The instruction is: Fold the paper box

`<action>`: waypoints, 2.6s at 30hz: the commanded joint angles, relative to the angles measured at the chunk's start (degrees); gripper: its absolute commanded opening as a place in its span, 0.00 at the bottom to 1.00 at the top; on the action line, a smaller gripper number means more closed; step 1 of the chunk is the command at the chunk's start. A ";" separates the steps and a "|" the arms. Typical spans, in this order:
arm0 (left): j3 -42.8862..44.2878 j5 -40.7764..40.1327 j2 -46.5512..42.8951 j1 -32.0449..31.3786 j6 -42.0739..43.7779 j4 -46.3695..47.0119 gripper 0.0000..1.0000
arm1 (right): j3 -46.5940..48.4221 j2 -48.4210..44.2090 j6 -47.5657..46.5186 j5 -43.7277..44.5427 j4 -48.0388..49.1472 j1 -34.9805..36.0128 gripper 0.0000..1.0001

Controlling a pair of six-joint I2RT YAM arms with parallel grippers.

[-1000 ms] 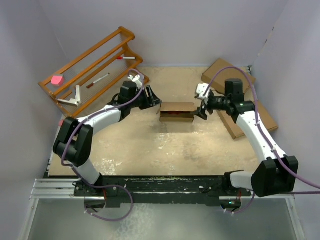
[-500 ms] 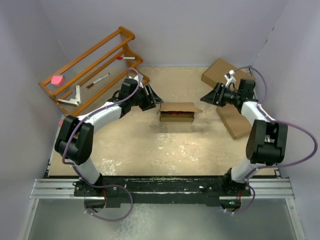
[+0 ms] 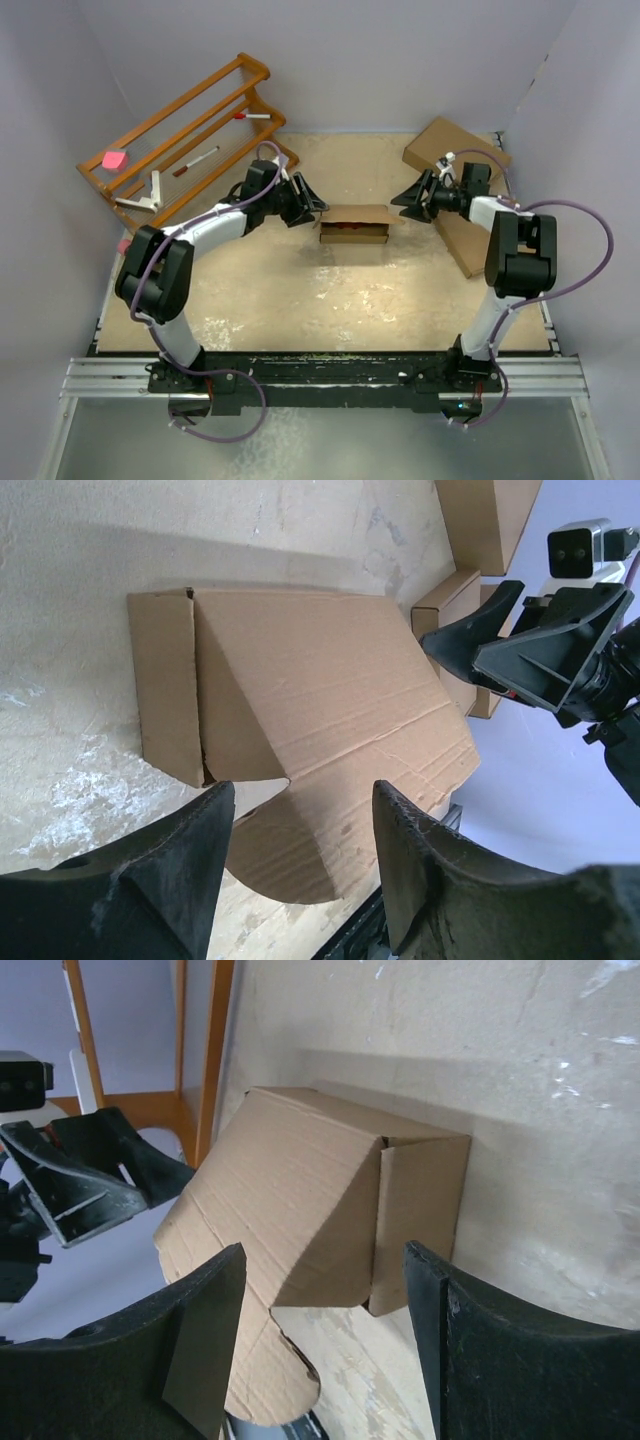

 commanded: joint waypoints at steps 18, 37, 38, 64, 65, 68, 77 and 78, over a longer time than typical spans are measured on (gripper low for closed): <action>2.10 2.41 4.58 -3.77 -2.78 4.59 0.50 | 2.83 2.25 2.81 -5.04 1.54 4.71 0.49; 3.74 -0.76 4.10 -3.71 3.20 -2.60 0.50 | 5.75 -1.32 -12.60 8.70 -8.89 4.77 0.58; 3.98 -0.76 4.14 -3.73 3.42 -2.90 0.50 | 6.07 -1.41 -13.08 9.21 -9.53 4.78 0.59; 6.18 -3.23 9.35 -3.68 12.15 -11.68 0.53 | 8.66 2.42 -22.72 21.61 -16.80 7.72 0.56; 6.20 -3.58 9.54 -3.68 12.28 -11.71 0.53 | 8.84 2.78 -23.18 22.05 -17.19 7.88 0.56; 6.42 -4.11 10.43 -3.68 12.80 -12.20 0.53 | 9.31 3.63 -24.10 23.43 -17.80 8.18 0.56; 7.71 -5.21 11.66 -3.68 14.25 -13.76 0.54 | 10.27 3.73 -26.65 24.13 -19.13 8.48 0.56; 7.77 -5.31 11.43 -3.68 14.40 -13.87 0.54 | 10.70 3.45 -27.36 22.72 -20.17 8.48 0.57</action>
